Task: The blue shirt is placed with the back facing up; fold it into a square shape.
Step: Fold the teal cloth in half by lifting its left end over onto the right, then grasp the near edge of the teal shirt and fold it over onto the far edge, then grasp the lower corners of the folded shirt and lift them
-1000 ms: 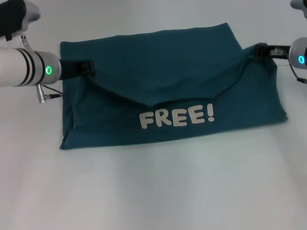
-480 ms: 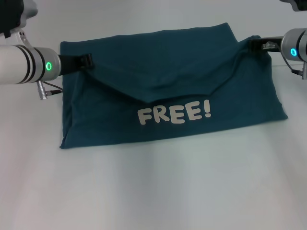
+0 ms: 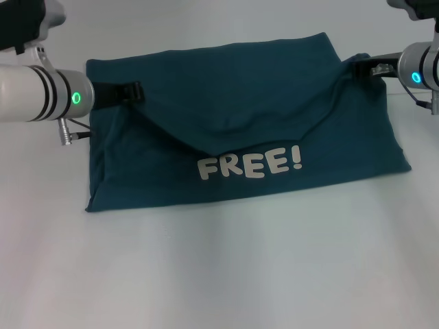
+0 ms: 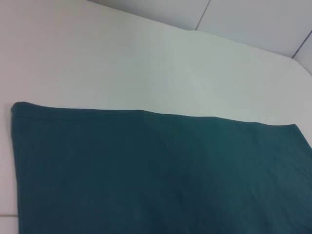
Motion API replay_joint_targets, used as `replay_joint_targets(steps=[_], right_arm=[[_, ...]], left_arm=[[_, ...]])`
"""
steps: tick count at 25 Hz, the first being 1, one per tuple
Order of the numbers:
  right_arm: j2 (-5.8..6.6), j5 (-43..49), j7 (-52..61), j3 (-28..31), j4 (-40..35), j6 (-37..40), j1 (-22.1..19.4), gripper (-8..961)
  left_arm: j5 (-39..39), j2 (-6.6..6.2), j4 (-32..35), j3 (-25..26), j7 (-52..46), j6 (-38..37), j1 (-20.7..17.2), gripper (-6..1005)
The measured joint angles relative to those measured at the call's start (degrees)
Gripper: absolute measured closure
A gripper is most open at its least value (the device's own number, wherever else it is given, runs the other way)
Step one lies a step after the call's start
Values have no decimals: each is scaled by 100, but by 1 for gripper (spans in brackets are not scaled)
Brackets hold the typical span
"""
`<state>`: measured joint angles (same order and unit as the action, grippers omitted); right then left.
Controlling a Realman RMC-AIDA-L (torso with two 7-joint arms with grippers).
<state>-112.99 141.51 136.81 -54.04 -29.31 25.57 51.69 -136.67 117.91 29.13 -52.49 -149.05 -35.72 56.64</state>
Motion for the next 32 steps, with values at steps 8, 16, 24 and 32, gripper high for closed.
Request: replay_joint_targets(steps=[8,16,24,32], right_arm=[[145,194,244,78,33,87,-20,677],[333,57,264,706,-205,1203,-164,450],[329,-1760,-453,1479,-966,3846,-1401,220],[280,-3422,-1265,2288,-466,5605,-2673,36]], left_arm=[[9,20,140,55,-268,35,-179,809],[60,134,676,59,-620,-124,-625,482],[959,348,1795,84,-452,-1191,-1793,242],[1732,331,1688,204,-75,-1739,-2491,244]])
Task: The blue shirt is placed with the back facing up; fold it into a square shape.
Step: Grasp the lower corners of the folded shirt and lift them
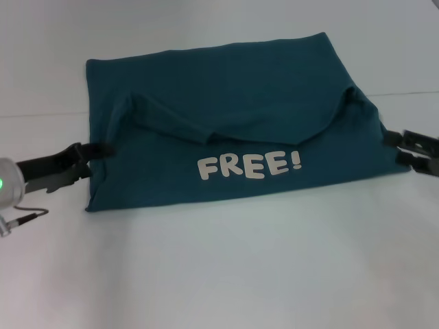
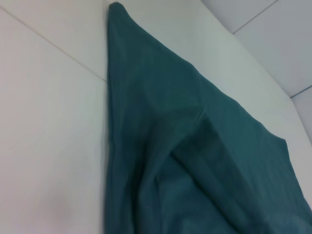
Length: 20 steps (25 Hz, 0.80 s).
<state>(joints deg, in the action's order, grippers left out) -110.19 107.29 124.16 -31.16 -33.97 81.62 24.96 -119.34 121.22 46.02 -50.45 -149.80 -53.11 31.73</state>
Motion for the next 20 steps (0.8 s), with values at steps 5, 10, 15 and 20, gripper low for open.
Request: replay_joint_targets(steps=[5,10,15,20], right_arm=[[105,49,-60,90,44,301,-244,36],[138,347,-48,108,49,221,-152,37],[123,362,-72,124,53,172,-97,37],[134,361,-52,132,56,152,-100,37]], left_arm=[[39,-72,-275,333,455,-295,-65,245],[31,-89,-608,397,613,-43,35,246],[-57,-92,-1061,378,1030,244,329,247],[-298,-70,-1151,378,1043,357,410,248]])
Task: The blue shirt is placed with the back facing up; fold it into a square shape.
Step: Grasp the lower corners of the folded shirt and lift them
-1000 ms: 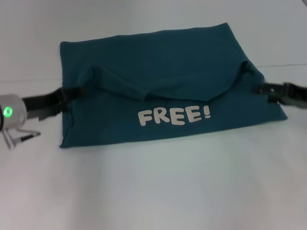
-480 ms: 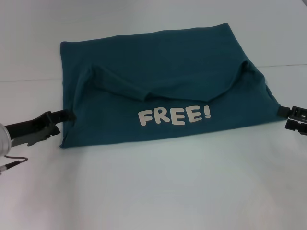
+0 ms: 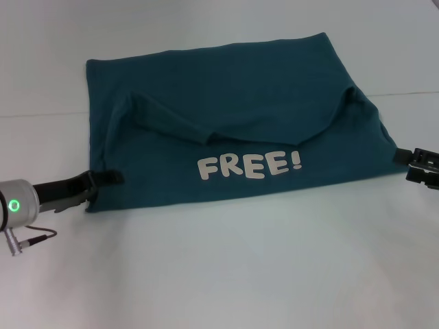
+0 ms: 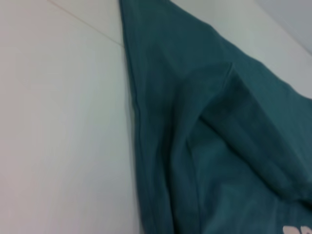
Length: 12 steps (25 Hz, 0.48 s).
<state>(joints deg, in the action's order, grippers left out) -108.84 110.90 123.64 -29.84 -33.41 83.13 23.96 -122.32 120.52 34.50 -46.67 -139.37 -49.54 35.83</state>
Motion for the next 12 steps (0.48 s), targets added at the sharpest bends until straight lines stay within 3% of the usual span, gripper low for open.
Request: replay_joint_targets(steps=[12], right_arm=[[-10,-13,14,169,1,-24,-49,38]], left_arm=[[-106,36,-41,-12,3,-12,22,298]])
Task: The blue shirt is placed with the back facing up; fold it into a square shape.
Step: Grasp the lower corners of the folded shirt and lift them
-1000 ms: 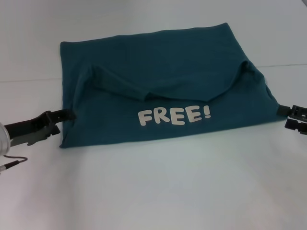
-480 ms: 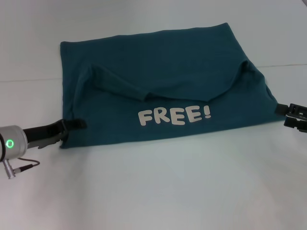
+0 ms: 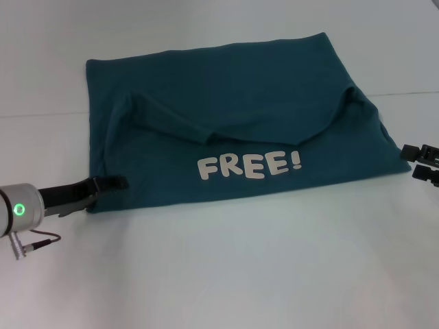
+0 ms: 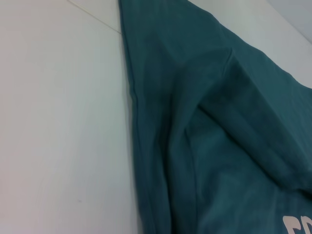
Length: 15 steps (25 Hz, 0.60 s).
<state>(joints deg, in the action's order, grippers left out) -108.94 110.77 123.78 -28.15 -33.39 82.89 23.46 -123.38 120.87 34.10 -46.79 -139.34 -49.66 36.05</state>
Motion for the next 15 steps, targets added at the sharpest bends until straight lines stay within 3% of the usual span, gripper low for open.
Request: replay_joint_targets(steps=[12,15], right_arm=[[-6,-24,6,19,0,41,0,39],[-10,-2,6,-8,0,49,7,39]], left_arm=[[0,32,35,-261,-100,99,76,347],[0,27,48,-276,-116,98,83,486]])
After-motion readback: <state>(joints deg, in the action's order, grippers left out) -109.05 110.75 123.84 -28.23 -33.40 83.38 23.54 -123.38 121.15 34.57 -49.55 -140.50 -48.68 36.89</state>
